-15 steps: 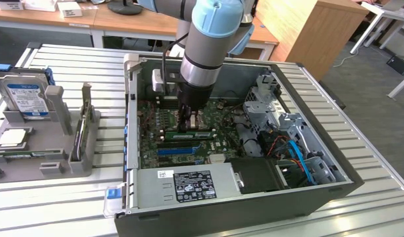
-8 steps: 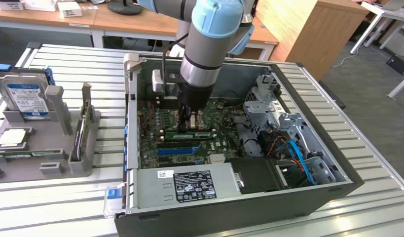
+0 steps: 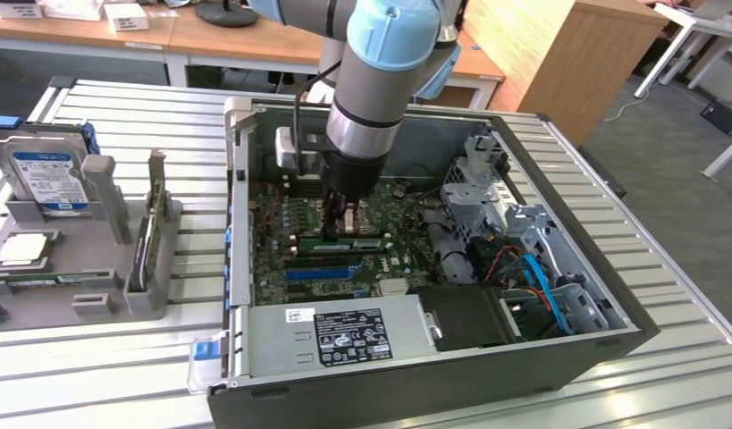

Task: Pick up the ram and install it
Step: 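Press down the ram until it locks into place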

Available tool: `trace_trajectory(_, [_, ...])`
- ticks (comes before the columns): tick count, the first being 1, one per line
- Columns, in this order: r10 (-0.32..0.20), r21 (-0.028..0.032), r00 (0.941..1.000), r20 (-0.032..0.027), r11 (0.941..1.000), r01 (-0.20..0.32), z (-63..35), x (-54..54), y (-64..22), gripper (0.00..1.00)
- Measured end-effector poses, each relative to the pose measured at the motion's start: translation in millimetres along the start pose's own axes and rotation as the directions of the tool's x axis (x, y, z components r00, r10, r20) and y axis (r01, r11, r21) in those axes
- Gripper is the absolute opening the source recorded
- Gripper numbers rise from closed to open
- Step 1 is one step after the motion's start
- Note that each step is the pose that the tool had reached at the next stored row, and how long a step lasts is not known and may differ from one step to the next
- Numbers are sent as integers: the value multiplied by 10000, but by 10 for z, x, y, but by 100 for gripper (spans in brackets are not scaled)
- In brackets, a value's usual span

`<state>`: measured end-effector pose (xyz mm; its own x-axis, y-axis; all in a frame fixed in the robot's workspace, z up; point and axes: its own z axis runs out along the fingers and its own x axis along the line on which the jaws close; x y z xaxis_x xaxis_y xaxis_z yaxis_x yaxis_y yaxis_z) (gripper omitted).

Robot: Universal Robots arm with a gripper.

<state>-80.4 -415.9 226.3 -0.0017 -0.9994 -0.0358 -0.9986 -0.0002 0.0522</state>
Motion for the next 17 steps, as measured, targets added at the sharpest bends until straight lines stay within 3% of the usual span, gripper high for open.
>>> trace_trajectory(17, [0,-2,10000,-4,10000,0,28,2,-1,11])
